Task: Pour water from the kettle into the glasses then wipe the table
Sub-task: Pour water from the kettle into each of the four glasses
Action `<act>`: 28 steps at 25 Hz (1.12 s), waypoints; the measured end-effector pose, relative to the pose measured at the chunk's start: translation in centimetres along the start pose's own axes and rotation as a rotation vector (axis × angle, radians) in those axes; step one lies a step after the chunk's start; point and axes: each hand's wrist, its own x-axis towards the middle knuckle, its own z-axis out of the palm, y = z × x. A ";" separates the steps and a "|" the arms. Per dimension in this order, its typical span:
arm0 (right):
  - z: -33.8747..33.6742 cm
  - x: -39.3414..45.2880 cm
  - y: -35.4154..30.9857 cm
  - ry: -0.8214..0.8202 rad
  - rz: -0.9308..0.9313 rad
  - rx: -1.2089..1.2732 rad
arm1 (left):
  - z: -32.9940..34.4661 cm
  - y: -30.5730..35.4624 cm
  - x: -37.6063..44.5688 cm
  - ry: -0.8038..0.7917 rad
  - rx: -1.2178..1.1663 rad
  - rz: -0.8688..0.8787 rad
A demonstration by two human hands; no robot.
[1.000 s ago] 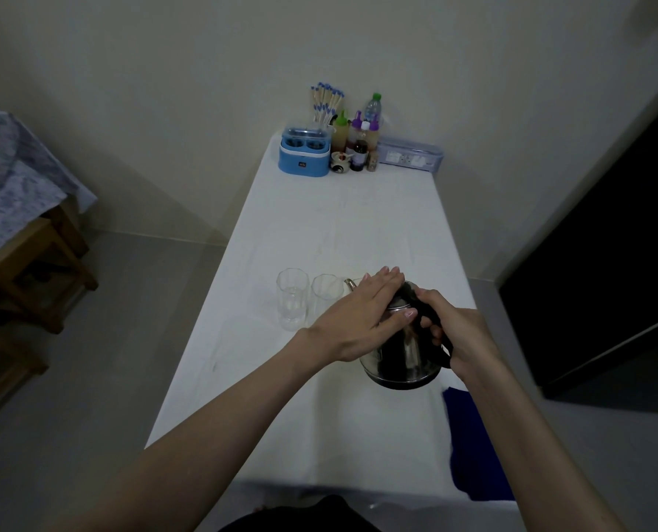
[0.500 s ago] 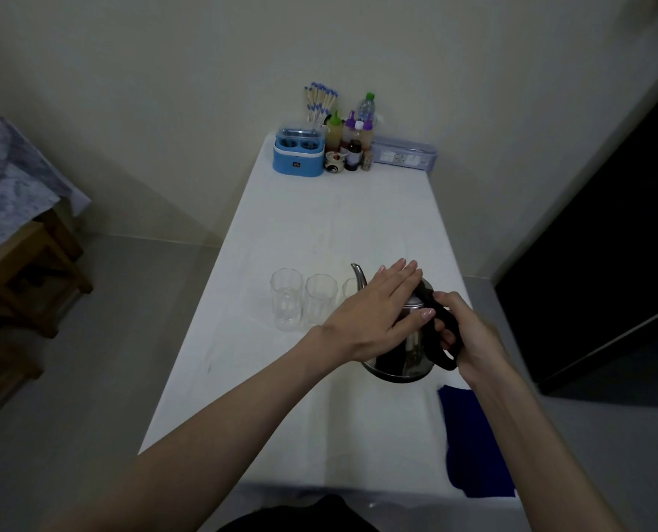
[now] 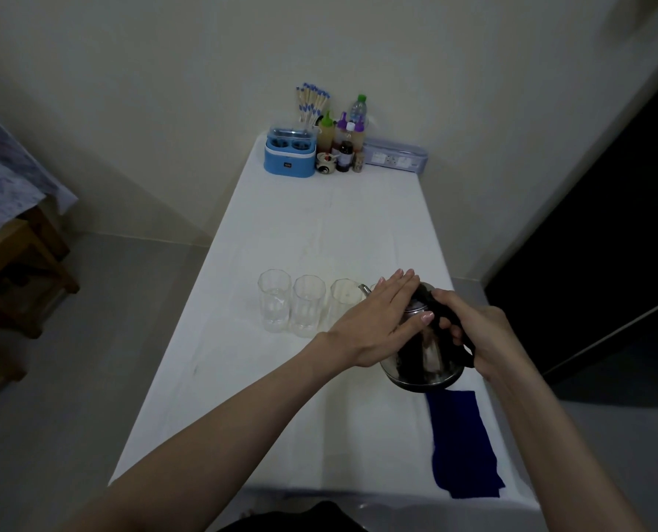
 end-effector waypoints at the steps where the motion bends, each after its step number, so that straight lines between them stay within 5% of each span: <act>1: -0.1 0.1 -0.1 -0.003 -0.004 -0.021 | 0.1 0.0 0.0 0.005 -0.015 -0.003; 28: -1.5 2.2 -1.3 -0.056 -0.091 -0.154 | 0.4 1.2 0.5 0.049 -0.120 -0.071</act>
